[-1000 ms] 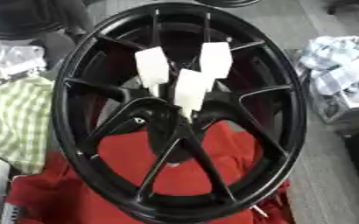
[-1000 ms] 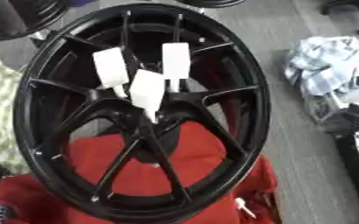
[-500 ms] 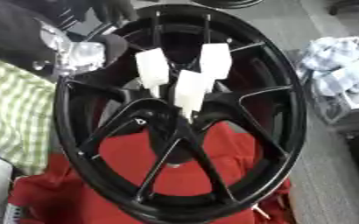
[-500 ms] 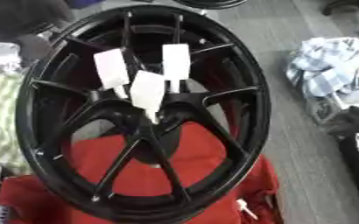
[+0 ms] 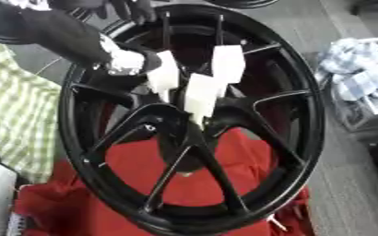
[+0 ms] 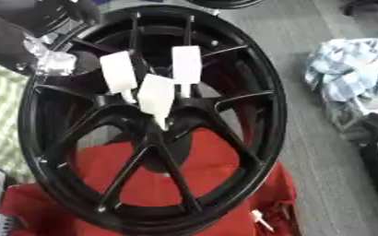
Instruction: Pull the pin out of the wheel hub.
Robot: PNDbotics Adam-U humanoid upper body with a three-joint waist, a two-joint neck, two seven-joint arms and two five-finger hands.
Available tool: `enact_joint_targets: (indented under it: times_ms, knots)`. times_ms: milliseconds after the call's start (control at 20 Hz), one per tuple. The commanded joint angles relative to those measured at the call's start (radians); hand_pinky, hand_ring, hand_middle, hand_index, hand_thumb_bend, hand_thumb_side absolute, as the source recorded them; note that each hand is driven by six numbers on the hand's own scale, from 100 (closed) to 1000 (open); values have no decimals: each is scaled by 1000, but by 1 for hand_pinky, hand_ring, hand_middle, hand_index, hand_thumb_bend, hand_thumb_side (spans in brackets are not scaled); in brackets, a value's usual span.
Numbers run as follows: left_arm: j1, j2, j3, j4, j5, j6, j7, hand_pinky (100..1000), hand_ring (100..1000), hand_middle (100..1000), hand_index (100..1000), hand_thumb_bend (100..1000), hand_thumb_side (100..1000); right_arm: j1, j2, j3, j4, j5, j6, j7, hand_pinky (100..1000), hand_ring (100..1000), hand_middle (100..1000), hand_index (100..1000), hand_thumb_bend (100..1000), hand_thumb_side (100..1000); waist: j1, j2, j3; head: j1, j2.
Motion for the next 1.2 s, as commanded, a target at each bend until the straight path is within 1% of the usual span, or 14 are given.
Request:
enact_joint_targets:
  times_ms: [50,200,250,450,850,1050,1200]
  knots:
    - [-12,3,6,24,-27,21,-48,826,868,800,903,428,728,-3,-16,-1,-8,6,8,-1,1000,875,852,808,100,609,-2,-11,-2,7,-7]
    - [-10,-3,3,40,-35,11,-77,831,864,804,906,466,753,-8,-13,1,-8,8,15,-3,1000,875,851,807,100,615,-1,-5,-2,11,-5]
    - [-10,-6,2,42,-36,9,-85,828,861,798,901,482,776,-9,-12,2,-8,9,17,-4,1000,875,851,807,100,619,-1,-3,-3,13,-6]
    - [-12,-19,-2,50,-36,7,-110,811,844,768,876,503,811,-16,-7,5,-8,10,26,-8,1000,875,851,807,100,633,-2,5,-6,21,-8]
    - [-12,-35,-14,67,-27,7,-129,794,820,742,857,519,831,-27,9,9,-8,17,49,-23,1000,876,850,806,100,662,-3,20,-11,36,-10]
    - [-14,-44,-20,80,-49,10,-129,780,794,711,835,497,819,-31,12,10,-8,20,54,-28,1000,876,850,806,100,667,-2,24,-14,39,-10]
    - [-14,-50,-27,91,-68,13,-129,771,777,686,816,461,814,-34,14,11,-8,21,57,-29,1000,876,850,806,100,670,-1,27,-16,41,-10]
